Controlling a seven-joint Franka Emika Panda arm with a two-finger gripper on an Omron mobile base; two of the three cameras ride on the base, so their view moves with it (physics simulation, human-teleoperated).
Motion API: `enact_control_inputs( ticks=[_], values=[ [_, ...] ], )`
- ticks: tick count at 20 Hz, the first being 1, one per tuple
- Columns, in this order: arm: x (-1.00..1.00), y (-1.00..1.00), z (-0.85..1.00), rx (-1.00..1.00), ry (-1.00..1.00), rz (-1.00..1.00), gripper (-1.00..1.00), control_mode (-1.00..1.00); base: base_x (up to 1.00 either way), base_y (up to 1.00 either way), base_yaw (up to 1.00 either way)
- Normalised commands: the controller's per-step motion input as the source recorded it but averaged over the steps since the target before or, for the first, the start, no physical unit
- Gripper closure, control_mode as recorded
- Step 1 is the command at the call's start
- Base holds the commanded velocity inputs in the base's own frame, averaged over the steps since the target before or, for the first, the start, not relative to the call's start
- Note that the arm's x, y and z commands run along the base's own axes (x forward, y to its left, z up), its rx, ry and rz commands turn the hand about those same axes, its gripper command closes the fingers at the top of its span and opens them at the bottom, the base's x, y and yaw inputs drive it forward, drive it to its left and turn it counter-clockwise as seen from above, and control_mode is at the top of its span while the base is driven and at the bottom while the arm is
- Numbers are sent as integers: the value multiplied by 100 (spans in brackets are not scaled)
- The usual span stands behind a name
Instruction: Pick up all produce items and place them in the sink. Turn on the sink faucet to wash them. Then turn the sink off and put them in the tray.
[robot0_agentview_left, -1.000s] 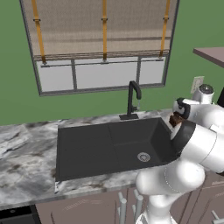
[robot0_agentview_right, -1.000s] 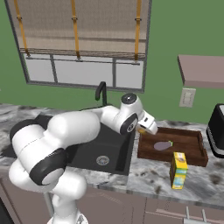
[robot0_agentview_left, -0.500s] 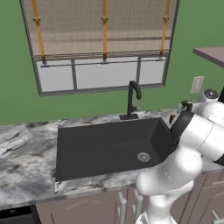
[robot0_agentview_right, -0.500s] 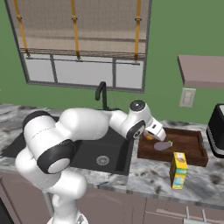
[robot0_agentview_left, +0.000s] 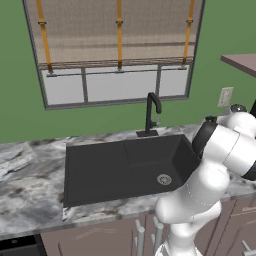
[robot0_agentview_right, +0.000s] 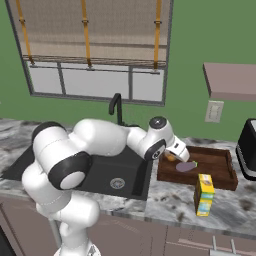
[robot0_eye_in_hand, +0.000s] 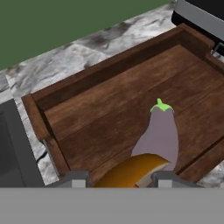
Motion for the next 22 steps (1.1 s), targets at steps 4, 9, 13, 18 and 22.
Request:
enact_control_inputs(
  ticks=[4,9,13,18,22],
  values=[
    [9,0,-20,0,1,0,100,-100,0,0,0],
    [6,0,-18,0,2,0,100,-100,0,0,0],
    [5,0,-14,0,1,1,100,-100,0,0,0],
    [5,0,-18,0,1,1,100,-100,0,0,0],
    [4,0,-20,0,3,0,100,-100,0,0,0]
  ],
)
